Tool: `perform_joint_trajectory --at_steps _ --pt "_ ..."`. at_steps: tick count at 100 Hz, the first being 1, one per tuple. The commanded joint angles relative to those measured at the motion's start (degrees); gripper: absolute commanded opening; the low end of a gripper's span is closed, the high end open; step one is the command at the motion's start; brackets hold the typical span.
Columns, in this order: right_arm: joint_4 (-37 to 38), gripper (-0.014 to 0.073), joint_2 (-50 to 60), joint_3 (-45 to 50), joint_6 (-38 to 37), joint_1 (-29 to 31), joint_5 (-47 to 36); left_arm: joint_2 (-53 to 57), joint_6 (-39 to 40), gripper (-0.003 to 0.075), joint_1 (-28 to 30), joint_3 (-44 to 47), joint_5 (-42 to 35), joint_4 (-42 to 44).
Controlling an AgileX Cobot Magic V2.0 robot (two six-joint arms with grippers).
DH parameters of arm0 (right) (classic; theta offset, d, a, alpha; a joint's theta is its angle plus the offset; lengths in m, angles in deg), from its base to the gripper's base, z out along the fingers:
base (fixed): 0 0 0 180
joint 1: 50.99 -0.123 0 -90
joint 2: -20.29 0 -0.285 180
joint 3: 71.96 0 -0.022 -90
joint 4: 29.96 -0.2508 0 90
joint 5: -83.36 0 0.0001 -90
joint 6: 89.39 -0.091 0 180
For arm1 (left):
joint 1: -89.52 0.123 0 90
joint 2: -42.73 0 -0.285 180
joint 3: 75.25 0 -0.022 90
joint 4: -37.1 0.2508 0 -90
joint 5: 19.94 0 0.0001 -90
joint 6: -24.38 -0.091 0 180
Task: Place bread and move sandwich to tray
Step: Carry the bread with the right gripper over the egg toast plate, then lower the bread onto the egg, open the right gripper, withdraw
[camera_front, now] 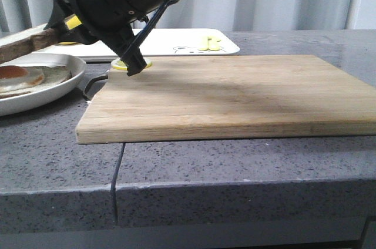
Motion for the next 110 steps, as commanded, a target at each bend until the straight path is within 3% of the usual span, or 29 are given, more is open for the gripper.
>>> perform_joint_trajectory --at_steps 1,33,63,110 --pt "-3.4 -0.0018 3.0 -2.0 0.4 0.0 1.8 -0.4 0.2 0.0407 0.1 -1.7 -3.4 -1.3" --pt "-2.3 0.0248 3.0 -0.1 0.5 0.0 2.6 -0.4 0.2 0.0407 0.1 -1.7 -3.4 -1.3" --pt "-1.0 0.0385 3.1 -0.1 1.5 0.0 3.0 -0.4 0.2 0.0407 0.1 -1.7 -3.4 -1.3" --pt "1.0 0.0415 5.2 -0.1 2.7 0.5 0.7 -0.4 0.2 0.0407 0.1 -1.7 -3.4 -1.3"
